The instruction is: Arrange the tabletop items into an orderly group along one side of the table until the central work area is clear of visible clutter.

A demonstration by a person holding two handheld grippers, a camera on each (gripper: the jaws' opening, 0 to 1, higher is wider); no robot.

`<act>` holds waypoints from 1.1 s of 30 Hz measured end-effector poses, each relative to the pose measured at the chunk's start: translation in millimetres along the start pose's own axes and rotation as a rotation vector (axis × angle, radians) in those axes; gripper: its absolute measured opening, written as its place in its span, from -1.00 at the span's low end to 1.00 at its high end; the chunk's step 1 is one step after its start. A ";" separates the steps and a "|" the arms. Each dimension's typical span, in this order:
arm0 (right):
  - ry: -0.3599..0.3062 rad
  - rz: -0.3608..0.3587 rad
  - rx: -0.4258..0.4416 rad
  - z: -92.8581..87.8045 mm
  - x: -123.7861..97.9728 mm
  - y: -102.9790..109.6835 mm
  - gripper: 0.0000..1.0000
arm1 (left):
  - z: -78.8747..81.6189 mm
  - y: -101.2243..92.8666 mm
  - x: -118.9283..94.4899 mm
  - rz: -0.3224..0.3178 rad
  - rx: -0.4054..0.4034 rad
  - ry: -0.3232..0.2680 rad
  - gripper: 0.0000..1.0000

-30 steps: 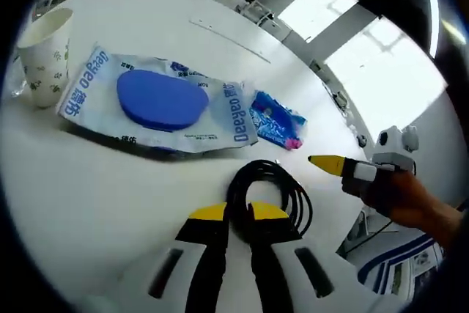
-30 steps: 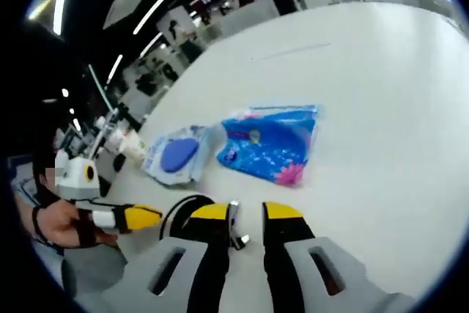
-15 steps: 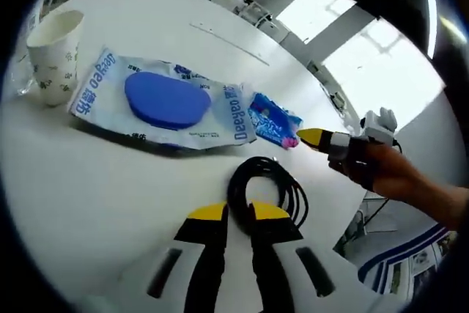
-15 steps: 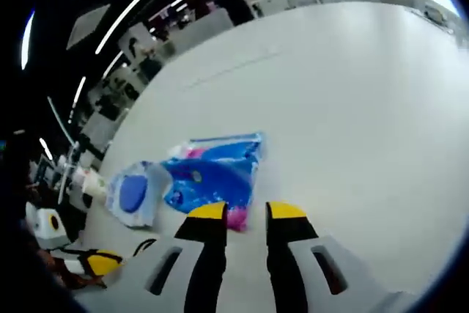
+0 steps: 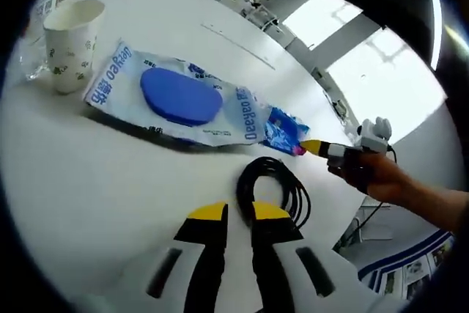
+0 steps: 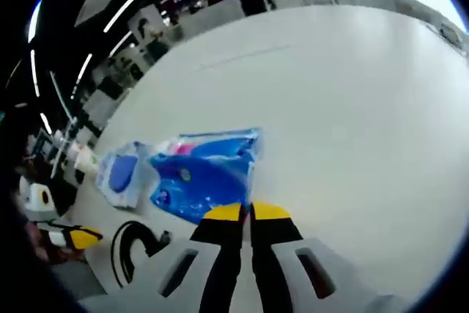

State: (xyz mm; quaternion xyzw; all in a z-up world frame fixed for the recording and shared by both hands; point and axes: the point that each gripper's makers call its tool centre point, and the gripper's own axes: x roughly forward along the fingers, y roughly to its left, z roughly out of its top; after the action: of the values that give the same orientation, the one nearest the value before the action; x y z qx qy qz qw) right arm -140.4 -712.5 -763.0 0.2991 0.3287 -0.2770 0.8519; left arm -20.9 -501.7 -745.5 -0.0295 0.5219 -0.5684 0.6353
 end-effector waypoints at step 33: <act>-0.007 0.026 -0.075 -13.1 -25.3 16.0 -0.71 | 17.0 45.3 -48.4 0.070 0.131 -0.057 -0.80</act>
State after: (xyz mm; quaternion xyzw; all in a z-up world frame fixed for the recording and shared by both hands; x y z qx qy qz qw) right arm -150.8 -685.7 -747.3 0.2704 0.3319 -0.2544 0.8672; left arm 31.5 -458.8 -735.9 0.0141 0.4661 -0.5775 0.6701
